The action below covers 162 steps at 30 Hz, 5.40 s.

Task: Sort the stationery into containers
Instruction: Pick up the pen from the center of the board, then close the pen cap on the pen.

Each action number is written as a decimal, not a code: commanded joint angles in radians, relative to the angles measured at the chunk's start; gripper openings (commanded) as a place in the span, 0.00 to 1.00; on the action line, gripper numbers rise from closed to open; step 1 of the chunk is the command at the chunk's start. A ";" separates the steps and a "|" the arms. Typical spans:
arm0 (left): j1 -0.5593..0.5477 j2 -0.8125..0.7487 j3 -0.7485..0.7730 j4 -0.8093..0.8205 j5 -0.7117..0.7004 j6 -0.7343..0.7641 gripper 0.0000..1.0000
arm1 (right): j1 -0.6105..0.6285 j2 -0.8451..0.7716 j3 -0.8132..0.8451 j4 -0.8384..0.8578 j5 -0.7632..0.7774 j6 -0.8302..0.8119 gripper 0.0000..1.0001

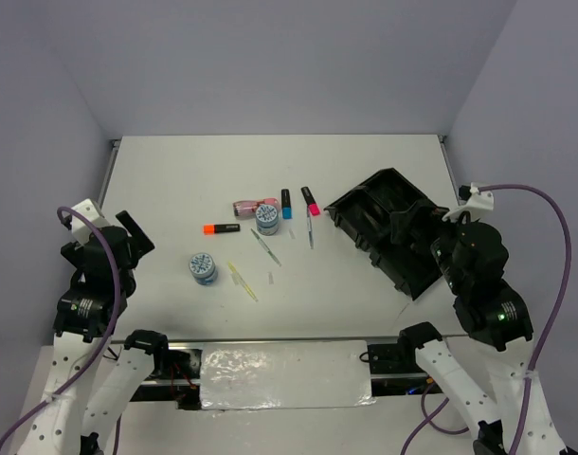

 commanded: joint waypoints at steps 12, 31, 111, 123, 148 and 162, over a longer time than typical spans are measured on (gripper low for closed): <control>-0.002 0.005 0.017 0.048 0.056 0.012 0.99 | 0.137 0.608 0.114 0.116 -0.101 0.042 1.00; -0.013 0.026 0.011 0.085 0.162 0.066 0.99 | 0.279 1.427 0.440 0.144 0.001 0.092 0.43; -0.653 1.711 0.909 0.064 0.070 -0.534 0.42 | 0.236 0.222 -0.090 -0.040 -0.026 0.065 0.00; -0.668 1.698 0.815 0.114 0.145 -0.549 0.00 | 0.234 0.220 -0.087 -0.031 -0.049 0.063 0.00; -0.689 0.336 -0.119 1.312 0.512 -0.081 0.00 | 0.727 0.159 -0.458 0.840 -0.259 0.344 0.00; -0.686 0.161 -0.206 1.325 0.592 -0.130 0.00 | 0.866 0.329 -0.284 0.883 -0.054 0.292 0.00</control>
